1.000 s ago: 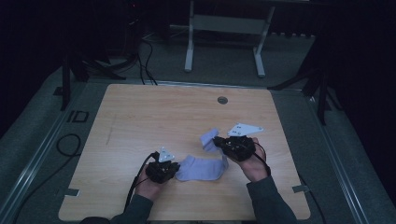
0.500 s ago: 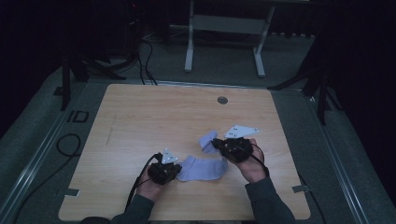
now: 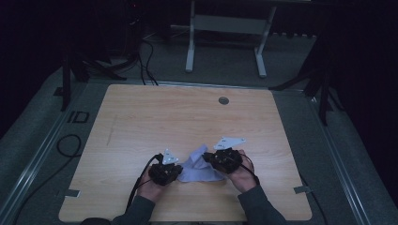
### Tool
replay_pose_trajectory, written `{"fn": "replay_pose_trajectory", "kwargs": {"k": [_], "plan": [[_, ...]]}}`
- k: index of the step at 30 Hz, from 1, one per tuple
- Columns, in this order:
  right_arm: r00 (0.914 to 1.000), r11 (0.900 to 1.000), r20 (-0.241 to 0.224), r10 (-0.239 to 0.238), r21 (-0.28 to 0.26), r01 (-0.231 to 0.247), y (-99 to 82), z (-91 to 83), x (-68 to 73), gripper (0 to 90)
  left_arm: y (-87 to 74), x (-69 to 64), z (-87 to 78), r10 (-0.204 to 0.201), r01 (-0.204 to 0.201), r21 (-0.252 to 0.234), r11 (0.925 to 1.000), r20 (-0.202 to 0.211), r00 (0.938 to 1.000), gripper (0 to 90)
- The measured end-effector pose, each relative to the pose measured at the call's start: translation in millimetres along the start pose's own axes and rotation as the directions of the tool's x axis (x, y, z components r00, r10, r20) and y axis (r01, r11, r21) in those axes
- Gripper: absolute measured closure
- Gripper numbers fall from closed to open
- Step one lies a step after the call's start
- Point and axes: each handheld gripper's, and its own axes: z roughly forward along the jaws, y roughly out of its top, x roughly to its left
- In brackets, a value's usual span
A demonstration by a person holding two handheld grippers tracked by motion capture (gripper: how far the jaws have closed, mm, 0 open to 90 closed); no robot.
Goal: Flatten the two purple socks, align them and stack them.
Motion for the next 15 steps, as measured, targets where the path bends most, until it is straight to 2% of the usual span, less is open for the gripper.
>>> {"fn": "replay_pose_trajectory", "kwargs": {"k": [5,8,9,15], "plan": [[0.9997,0.9998,-0.018,0.014,0.016,-0.014,-0.2,12.3,1.9,84.8,0.0,-0.3,0.0,0.003,-0.003,0.000,1.0000,0.001,1.0000,83.2],[0.9994,0.9994,-0.027,0.019,0.030,-0.019,-1.2,18.9,2.3,84.8,0.0,0.8,-1.3,-0.017,0.017,-0.011,0.9998,-0.001,0.9999,82.1],[0.9993,0.9992,-0.031,0.022,0.035,-0.021,-1.6,20.2,2.3,84.7,0.1,2.8,-3.1,-0.037,0.038,-0.022,0.9990,0.019,0.9991,82.1],[0.9987,0.9986,-0.038,0.032,0.043,-0.031,-3.3,25.5,0.9,84.7,3.9,2.5,-15.5,-0.063,0.072,-0.085,0.9937,0.103,0.9927,75.0]]}}
